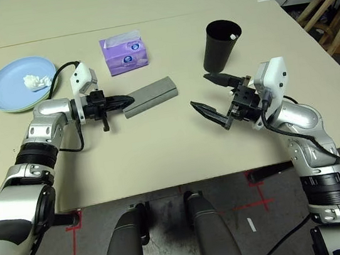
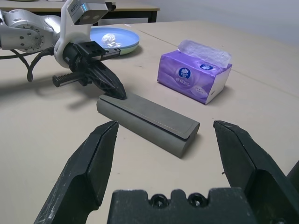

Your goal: Organize and tidy the items on the table.

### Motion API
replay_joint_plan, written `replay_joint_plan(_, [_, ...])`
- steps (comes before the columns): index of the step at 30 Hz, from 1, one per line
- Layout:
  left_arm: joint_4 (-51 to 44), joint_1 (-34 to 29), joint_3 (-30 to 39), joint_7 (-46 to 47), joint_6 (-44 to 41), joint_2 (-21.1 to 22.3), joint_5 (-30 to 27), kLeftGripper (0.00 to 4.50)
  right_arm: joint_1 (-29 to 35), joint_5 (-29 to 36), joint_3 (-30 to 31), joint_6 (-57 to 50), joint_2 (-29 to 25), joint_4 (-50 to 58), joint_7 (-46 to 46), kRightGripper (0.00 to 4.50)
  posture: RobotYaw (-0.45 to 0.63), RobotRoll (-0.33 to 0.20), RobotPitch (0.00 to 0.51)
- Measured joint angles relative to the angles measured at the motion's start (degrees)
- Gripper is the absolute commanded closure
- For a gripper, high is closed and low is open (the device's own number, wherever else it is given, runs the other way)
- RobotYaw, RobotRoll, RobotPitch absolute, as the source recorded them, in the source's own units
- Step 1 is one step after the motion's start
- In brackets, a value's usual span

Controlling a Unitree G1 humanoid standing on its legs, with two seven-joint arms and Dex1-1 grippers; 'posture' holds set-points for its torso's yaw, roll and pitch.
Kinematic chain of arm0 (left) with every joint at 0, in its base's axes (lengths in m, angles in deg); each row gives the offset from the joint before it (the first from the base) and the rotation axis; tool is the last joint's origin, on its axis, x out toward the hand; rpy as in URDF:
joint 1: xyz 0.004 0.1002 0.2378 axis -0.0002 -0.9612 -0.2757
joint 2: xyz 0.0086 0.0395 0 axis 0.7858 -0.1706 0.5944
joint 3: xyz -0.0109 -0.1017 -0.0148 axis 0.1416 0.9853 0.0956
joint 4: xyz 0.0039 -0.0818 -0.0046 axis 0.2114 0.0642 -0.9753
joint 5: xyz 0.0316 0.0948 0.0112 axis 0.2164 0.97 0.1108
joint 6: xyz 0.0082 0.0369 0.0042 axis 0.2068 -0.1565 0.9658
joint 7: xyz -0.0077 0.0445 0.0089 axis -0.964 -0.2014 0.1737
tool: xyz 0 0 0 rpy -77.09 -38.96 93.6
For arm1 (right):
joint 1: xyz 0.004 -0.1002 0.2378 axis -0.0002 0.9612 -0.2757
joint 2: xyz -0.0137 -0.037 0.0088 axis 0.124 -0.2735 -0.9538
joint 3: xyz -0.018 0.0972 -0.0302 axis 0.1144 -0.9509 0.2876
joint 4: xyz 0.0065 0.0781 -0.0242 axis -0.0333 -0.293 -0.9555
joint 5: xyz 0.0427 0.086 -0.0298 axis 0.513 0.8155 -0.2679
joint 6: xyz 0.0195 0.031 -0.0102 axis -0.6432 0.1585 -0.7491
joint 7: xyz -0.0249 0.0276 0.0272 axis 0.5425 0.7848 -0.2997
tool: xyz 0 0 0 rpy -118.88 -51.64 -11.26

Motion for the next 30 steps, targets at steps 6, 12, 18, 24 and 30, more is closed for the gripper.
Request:
replay_joint_plan(6, [-0.24,0.10,-0.48,-0.97,-0.80,0.53,0.01,4.45,-0.32,-0.01,0.00,0.06,0.02,-0.02,0.00,0.00,0.05,0.000,0.225])
replay_joint_plan(12, [-0.45,0.21,-0.41,-1.36,-1.44,0.74,-0.36,4.45,-0.44,-0.03,0.27,0.20,0.03,-0.25,0.03,0.00,0.06,0.000,0.218])
replay_joint_plan(18, [-0.70,0.96,2.61,-1.39,-1.13,-0.82,-3.88,4.45,-2.45,-0.05,0.46,1.12,-0.39,-3.77,1.35,0.00,0.07,0.000,0.216])
replay_joint_plan(24, [-4.54,1.92,4.63,-3.23,0.49,-1.51,-7.69,2.38,-3.63,-0.09,0.45,2.31,-0.56,-5.65,2.12,0.00,0.07,0.000,0.210])
replay_joint_plan(30, [-10.20,0.05,4.71,-6.66,-3.11,-1.16,-11.46,0.05,-3.75,-0.11,0.45,2.71,-0.55,-6.36,2.17,0.00,0.07,0.000,0.208])
